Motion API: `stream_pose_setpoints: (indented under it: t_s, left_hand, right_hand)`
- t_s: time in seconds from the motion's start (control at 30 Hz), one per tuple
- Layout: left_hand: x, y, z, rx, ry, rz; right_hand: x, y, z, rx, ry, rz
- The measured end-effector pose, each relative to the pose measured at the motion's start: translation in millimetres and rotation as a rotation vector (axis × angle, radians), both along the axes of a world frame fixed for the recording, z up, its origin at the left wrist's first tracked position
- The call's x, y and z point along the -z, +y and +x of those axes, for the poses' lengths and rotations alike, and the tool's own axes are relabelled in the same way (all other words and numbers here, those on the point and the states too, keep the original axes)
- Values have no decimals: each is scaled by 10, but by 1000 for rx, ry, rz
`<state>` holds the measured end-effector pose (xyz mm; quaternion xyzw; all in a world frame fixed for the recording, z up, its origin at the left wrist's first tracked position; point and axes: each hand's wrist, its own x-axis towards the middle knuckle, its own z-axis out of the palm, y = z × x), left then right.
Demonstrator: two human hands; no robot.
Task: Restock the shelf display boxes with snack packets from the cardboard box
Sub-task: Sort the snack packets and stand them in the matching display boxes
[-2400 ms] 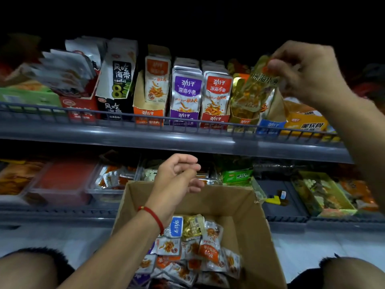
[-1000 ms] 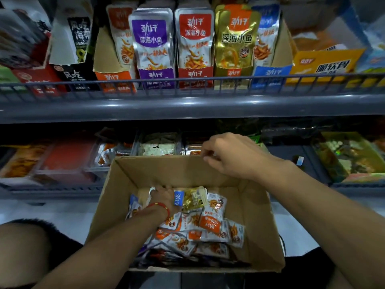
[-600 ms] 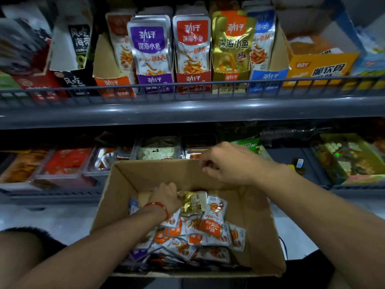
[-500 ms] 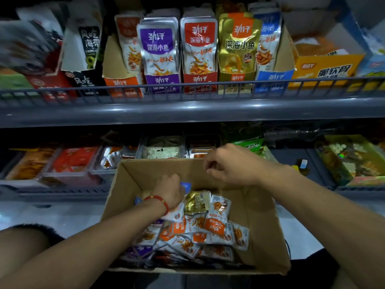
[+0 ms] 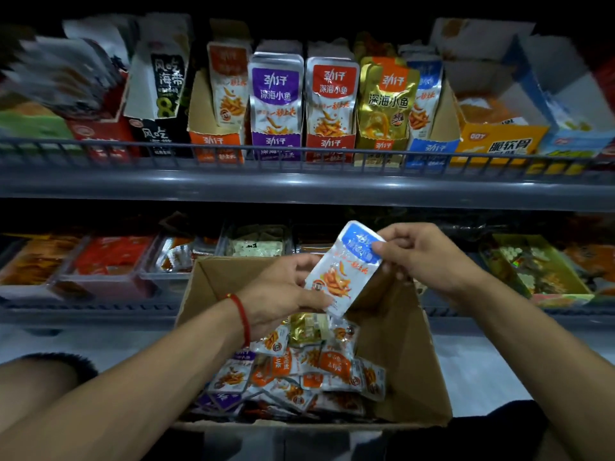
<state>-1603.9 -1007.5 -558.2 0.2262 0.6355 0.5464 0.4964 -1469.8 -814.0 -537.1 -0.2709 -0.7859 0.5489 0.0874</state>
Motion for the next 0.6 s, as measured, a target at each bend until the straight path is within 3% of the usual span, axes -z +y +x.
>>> stream_pose_setpoints:
  t_s: [0.17,0.27,0.43,0.6]
  left_hand:
    - [-95,31,69,-80,-69,127]
    - [-160,49,80,-116,-91,178]
    - [-312,33,10,-178,-52,173]
    - [-340,42,-33,-209,-21,140]
  right_hand:
    - [-76,44,205,196,88,-184]
    - [-235,101,303,254,162,-187]
    - [-922,475,390,376,273,157]
    - [-1611,978,159,447,348,640]
